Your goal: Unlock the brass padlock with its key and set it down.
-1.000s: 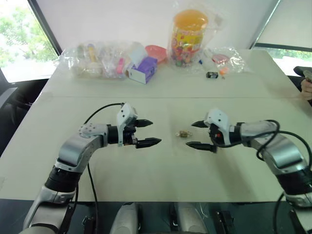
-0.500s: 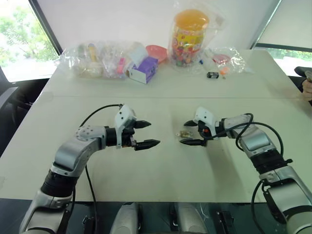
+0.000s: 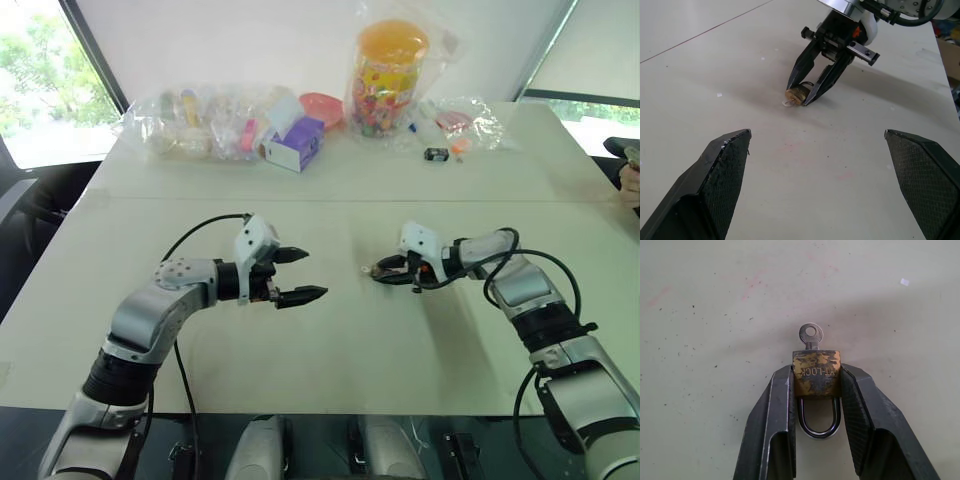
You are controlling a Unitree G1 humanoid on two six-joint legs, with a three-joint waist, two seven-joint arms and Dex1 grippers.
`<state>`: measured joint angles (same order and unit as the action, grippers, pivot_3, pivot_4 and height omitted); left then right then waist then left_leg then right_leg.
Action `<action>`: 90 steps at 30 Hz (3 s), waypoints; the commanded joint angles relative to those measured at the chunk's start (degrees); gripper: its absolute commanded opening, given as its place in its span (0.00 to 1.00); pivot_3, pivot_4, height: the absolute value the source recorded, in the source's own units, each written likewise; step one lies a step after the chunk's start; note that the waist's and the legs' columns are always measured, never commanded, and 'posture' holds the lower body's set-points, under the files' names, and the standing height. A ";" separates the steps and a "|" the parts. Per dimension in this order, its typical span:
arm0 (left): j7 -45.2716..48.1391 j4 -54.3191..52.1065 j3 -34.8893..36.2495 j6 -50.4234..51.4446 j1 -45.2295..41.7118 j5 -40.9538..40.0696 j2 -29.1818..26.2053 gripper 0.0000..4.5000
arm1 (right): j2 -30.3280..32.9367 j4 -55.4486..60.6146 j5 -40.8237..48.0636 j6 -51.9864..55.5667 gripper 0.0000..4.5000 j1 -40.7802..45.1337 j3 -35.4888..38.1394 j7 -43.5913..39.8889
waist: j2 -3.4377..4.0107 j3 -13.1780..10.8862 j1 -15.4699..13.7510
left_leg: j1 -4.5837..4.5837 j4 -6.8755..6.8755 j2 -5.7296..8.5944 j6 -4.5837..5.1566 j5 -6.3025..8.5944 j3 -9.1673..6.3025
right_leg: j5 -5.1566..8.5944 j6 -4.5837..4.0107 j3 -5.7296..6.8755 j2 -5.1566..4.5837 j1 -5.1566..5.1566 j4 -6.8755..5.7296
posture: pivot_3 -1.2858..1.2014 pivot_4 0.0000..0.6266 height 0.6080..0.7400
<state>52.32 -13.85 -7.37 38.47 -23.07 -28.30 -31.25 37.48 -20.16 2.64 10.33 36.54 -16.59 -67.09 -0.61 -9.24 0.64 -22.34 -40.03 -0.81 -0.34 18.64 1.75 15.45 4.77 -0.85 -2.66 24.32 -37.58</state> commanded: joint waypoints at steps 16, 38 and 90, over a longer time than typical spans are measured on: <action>4.27 10.25 0.81 0.98 -9.65 -3.15 4.58 1.00 | 5.43 37.83 -14.32 -19.96 0.15 -10.82 4.12 15.65 | 0.00 -0.02 -0.03 | -0.06 -0.05 0.05 -0.03 -0.02 0.02 | 0.00 0.00 0.00 0.05 0.12 -0.12 | 0.52 0.24 0.96; 5.42 12.40 -0.36 0.90 -11.19 -2.27 7.68 0.35 | 5.70 38.51 -15.39 -19.29 0.15 -10.32 3.72 15.92 | -0.01 -0.02 -0.05 | -0.06 -0.06 0.06 -0.03 -0.02 0.04 | 0.00 0.00 -0.01 0.11 0.12 -0.12 | 0.52 0.24 0.96; 0.61 11.58 5.22 18.69 -11.54 -17.53 11.31 0.73 | 7.60 39.99 -12.31 -13.64 0.15 -10.75 4.37 11.20 | -0.02 -0.02 -0.02 | -0.03 -0.09 0.06 -0.04 -0.03 0.02 | 0.00 0.01 -0.01 0.09 0.12 -0.22 | 0.52 0.24 0.96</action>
<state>53.04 -0.25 -1.49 58.36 -35.29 -46.36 -20.17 44.76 18.70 -9.92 -2.44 25.49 -13.08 -56.39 -0.63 -9.26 0.62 -22.38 -40.12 -0.75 -0.39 18.61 1.78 15.45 4.78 -0.86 -2.57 24.44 -37.79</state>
